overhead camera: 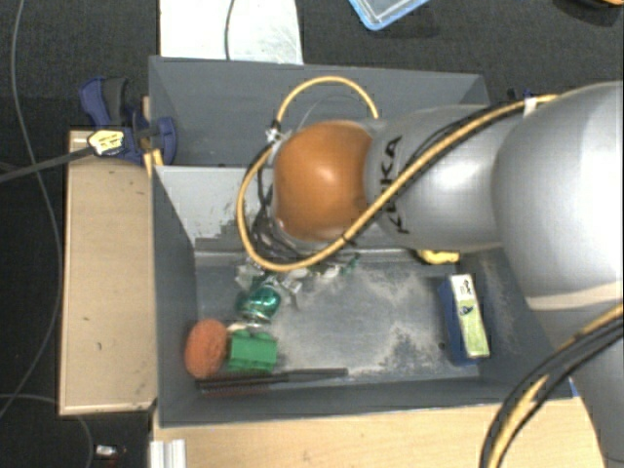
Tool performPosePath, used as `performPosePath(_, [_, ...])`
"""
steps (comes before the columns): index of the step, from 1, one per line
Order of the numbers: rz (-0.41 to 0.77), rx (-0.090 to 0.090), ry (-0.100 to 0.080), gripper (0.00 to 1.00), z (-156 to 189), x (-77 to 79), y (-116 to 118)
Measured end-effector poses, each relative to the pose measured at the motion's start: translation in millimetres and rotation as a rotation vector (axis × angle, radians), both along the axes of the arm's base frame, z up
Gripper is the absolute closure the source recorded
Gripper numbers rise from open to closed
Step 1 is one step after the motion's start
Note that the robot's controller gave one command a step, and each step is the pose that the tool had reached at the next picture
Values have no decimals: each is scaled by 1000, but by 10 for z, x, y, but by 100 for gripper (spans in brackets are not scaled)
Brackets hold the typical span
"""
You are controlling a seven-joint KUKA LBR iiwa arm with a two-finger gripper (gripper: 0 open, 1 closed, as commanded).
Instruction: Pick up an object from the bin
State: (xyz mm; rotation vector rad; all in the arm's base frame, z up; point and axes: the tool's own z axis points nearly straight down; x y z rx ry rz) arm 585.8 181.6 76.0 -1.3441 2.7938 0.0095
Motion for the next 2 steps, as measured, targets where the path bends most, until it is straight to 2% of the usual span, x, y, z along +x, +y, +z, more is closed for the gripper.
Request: performPosePath(2, [-3,2,-1,100,89,-3,4])
